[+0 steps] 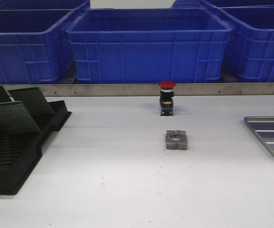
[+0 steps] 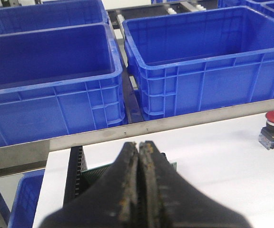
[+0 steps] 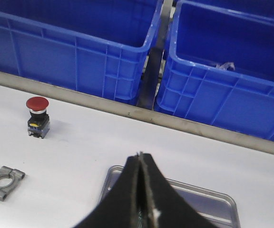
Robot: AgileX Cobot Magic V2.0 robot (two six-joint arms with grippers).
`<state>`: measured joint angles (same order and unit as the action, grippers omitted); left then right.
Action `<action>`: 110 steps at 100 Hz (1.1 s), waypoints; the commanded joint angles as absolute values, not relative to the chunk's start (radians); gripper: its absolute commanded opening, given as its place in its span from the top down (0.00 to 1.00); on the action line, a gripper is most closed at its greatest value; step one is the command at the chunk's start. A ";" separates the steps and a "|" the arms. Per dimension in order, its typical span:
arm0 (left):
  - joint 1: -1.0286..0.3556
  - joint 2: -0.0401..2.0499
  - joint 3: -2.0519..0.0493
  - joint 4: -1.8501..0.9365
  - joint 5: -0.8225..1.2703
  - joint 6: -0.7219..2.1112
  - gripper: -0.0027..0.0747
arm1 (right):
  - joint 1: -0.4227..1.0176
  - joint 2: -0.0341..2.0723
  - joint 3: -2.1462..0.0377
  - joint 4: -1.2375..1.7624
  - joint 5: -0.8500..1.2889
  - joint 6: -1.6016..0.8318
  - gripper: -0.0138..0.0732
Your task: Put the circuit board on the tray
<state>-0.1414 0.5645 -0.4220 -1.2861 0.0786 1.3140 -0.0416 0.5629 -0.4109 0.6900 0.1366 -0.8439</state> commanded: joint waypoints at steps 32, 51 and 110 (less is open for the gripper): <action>-0.144 0.297 -0.288 -1.300 0.052 1.303 0.99 | -0.042 0.200 -0.291 0.728 0.131 -0.853 0.91; -0.144 0.288 -0.277 -1.300 0.052 1.303 0.99 | -0.042 0.186 -0.291 0.728 0.191 -0.853 0.91; -0.144 0.288 -0.277 -1.302 0.052 1.303 0.99 | -0.042 0.186 -0.291 0.728 0.191 -0.853 0.91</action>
<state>-0.1414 0.2817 -0.2498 -1.2876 0.0786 1.3140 -0.0416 0.1761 -0.2653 0.7109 0.2452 -0.8439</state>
